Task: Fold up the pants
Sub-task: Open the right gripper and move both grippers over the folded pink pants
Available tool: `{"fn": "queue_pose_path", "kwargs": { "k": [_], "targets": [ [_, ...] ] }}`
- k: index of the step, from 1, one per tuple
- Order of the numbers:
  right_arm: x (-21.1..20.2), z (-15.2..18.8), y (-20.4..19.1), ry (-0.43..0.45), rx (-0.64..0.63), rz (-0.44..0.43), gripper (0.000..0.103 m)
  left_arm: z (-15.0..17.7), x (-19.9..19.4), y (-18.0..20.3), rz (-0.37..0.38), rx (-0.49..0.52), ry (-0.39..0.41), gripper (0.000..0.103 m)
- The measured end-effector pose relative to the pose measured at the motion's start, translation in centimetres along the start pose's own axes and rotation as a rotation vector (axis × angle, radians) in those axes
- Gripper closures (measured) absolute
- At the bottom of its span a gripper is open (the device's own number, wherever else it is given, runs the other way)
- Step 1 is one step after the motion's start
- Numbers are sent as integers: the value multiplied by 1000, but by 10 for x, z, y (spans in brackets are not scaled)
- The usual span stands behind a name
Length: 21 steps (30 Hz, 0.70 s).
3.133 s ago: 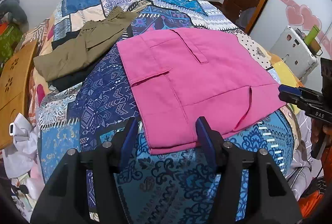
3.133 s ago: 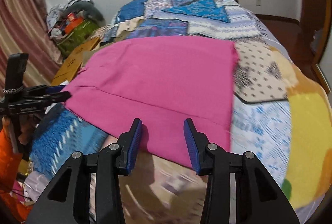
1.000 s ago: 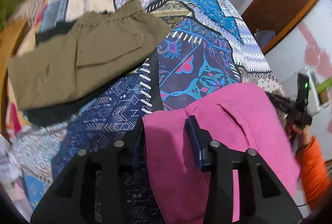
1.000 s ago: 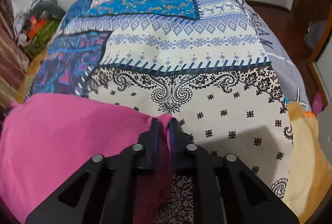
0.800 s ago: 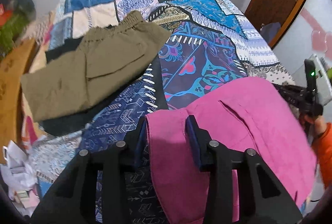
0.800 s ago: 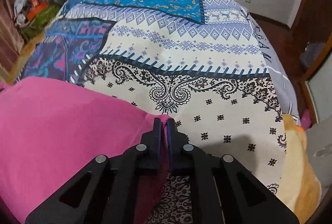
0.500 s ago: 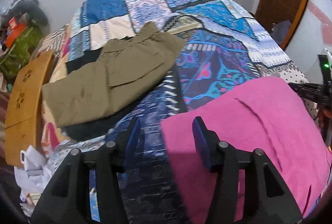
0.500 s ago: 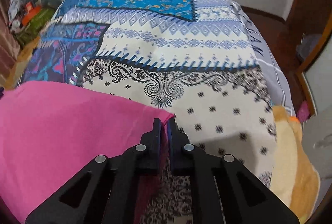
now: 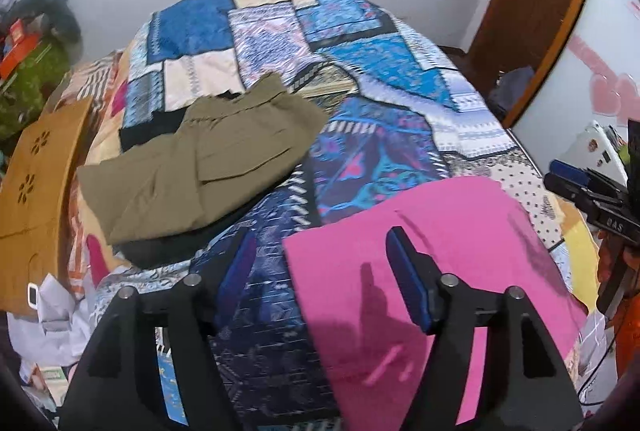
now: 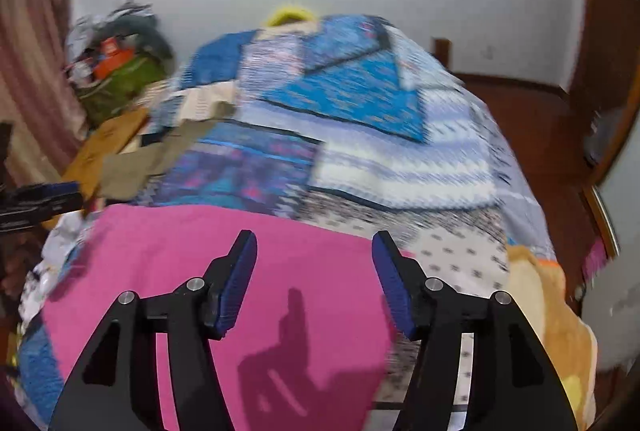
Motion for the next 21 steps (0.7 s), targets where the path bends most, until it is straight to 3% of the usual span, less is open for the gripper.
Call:
{"fn": "queue_pose_path", "kwargs": {
  "k": [5,11,13,17,21],
  "targets": [
    [11,-2,-51,-16,-56,-138,45,0,5,17,36,26,-18,31],
    [51,22,-90,-133,-99,-214,45,17,25,25,45,55,-92,31],
    [55,31,-96,-168,-127,-226,45,26,36,22,12,58,-122,31],
    [61,49,-105,-206,-251,-208,44,38,42,17,28,56,-135,26],
    [56,52,-92,-227,-191,-216,44,45,36,14,-6,108,-120,23]
  ]
}}
Point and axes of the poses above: each gripper's, at about its wrist camera, not at the fingertips, and x roughly the way its jaws point, y to its right, z to its underside, the point moved 6 cm from there along x, roughly the way its jaws point, and after that the axes turned 11 degrees about y, right-handed, at the moved point
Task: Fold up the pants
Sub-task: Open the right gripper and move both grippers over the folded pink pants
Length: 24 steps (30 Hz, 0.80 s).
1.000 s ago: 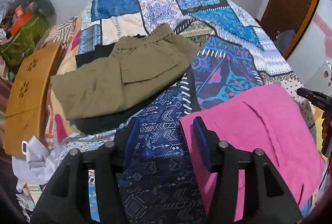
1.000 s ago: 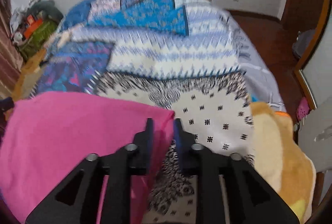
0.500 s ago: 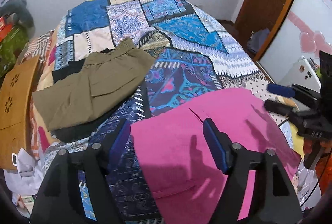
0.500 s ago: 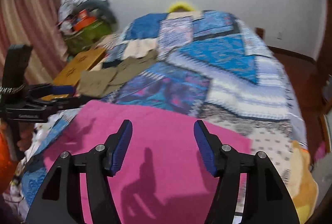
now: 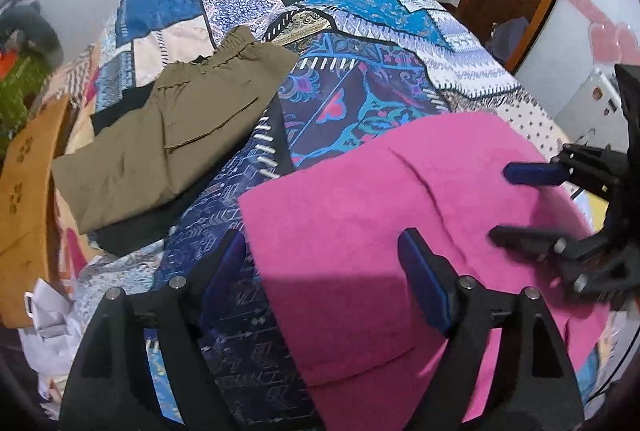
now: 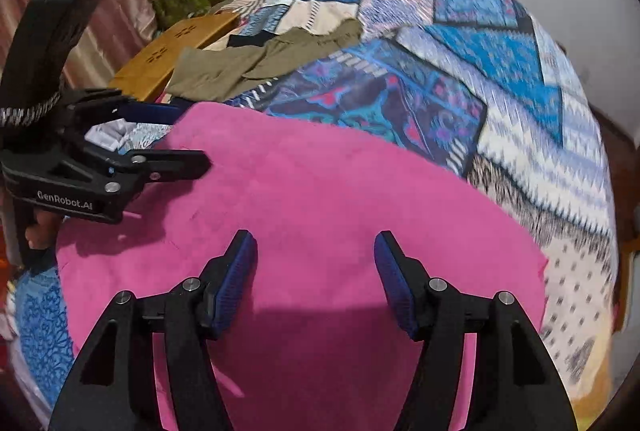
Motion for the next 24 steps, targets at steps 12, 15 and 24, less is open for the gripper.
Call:
{"fn": "queue_pose_path", "kwargs": {
  "k": [12,15,24],
  "targets": [
    [-42,43,15,19,96,53,44,26,-24,-8,-33,2,4,23],
    [-54,52,17,29,118,73,44,32,-31,-9,-37,-10,8,23],
    [-87,81,30,63,235,112,44,45,-49,-11,-110,24,25,23]
  ]
}}
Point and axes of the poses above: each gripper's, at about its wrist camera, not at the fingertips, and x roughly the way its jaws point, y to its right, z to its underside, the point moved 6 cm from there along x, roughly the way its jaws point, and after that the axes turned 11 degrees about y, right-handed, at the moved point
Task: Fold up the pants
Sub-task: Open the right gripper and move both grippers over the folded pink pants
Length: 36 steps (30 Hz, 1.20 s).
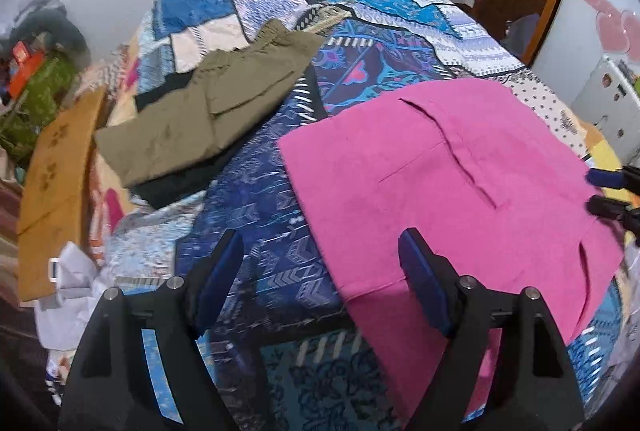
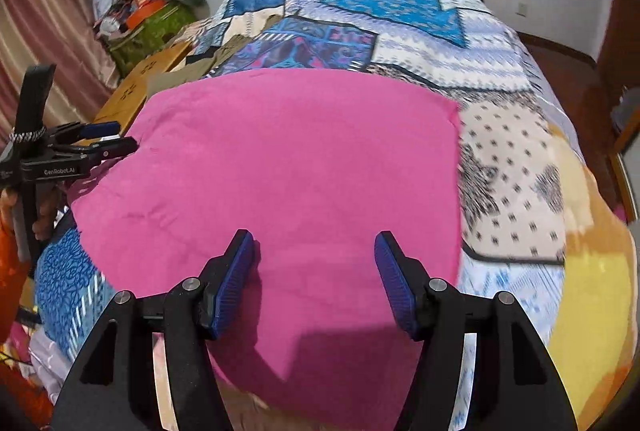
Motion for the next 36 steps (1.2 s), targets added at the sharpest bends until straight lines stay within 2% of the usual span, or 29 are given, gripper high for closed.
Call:
{"fn": "queue_pose_path", "kwargs": {
  "k": [6,9,13,19,23,26,30,32,36],
  "targets": [
    [-16,13,5,12,19,34,44,14,-10,-17,-32,-19,-16,22],
    [-25,17,6,20,17,46,44,21,-15,-22,-32,-35,-27,19],
    [-30,21,7,17,8,66,44,27,-26,-25,-78,-33,-35,19],
    [-42,20,6,41,13,91,44,21,-57,-18,-17,-108,12,19],
    [-49,13,0,77,12,83,44,16,-66,3,64,-149,22,18],
    [-50,8,-7,97,11,74,44,21,-59,23,82,-103,-7,18],
    [-48,5,-17,107,6,58,44,34,-47,41,55,-8,-14,15],
    [-47,4,-21,111,-4,51,44,35,-46,40,29,29,-1,7],
    [-48,2,-32,119,-32,50,44,36,-43,33,0,71,5,7]
  ]
}}
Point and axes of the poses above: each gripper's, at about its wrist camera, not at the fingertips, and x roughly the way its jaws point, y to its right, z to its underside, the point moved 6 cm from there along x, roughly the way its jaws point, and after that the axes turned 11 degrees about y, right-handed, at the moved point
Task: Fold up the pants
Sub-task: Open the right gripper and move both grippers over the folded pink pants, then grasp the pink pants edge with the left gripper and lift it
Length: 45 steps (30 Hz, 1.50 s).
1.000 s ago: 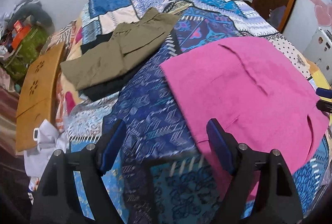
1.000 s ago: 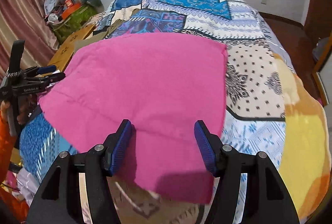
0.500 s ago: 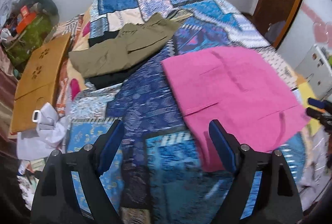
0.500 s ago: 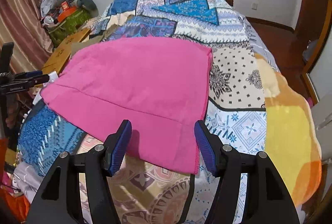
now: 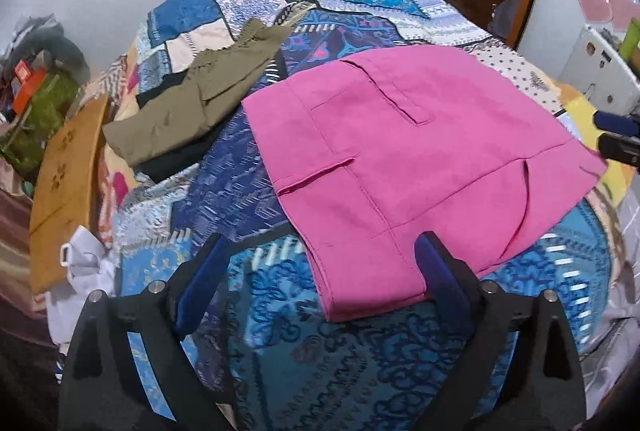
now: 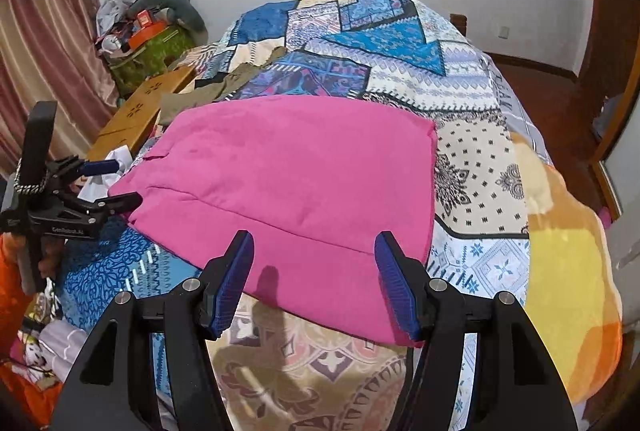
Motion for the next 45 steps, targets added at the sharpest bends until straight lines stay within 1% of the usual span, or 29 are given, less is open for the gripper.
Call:
{"fn": "queue_pose_path", "kwargs": {
  "k": [2,5,7,11,14,15,18,20,22,23,25,27,30,33,35,36,37,38,39,40,41,43,45],
  "targets": [
    [0,-1,-4,8,-6,-4,44,1,2,-8,-31,-7,-4,7],
    [1,-4,-11,19,-3,-20,44,2,3,-22,-28,-86,-18,8],
    [4,-6,-15,25,-8,-25,44,5,1,-31,13,-178,-40,9],
    [12,-9,-29,31,-44,-38,44,10,-11,-40,97,-314,-56,20],
    [19,-9,-40,32,-90,-34,44,12,-18,-36,164,-373,-63,23],
    [20,-8,-43,33,-101,-37,44,13,-21,-33,199,-399,-69,24],
    [25,-7,-50,32,-120,-47,44,15,-24,-26,265,-454,-88,24],
    [28,-7,-52,37,-139,-26,44,18,-25,-22,282,-470,-103,24],
    [29,-5,-53,49,-175,7,44,22,-26,-13,322,-479,-121,24],
    [30,-4,-54,51,-189,11,44,24,-26,-8,350,-486,-130,24],
    [32,-2,-53,40,-190,12,44,24,-25,-3,365,-487,-130,24],
    [37,1,-49,14,-174,7,44,24,-22,1,373,-491,-137,24],
    [42,8,-45,-20,-135,-14,44,18,-14,-2,401,-545,-156,24],
    [42,9,-41,-26,-88,-46,44,12,-4,-8,442,-622,-174,24],
    [42,10,-40,-27,-72,-58,44,9,2,-11,448,-646,-181,24],
    [41,11,-40,-26,-74,-60,44,7,4,-13,437,-654,-178,25],
    [41,11,-41,-25,-76,-62,44,6,5,-15,422,-655,-172,30],
    [41,11,-41,-24,-77,-63,44,4,6,-16,391,-647,-164,39],
    [40,11,-41,-23,-75,-68,44,4,7,-19,368,-641,-160,46],
    [40,12,-41,-23,-72,-71,44,3,9,-21,332,-627,-155,58],
    [40,12,-41,-22,-68,-75,44,1,10,-22,302,-613,-147,69],
    [39,12,-39,-20,-63,-80,44,-3,11,-21,283,-593,-128,75],
    [39,11,-39,-17,-58,-82,44,-10,5,-18,233,-536,-82,80]
  ]
}}
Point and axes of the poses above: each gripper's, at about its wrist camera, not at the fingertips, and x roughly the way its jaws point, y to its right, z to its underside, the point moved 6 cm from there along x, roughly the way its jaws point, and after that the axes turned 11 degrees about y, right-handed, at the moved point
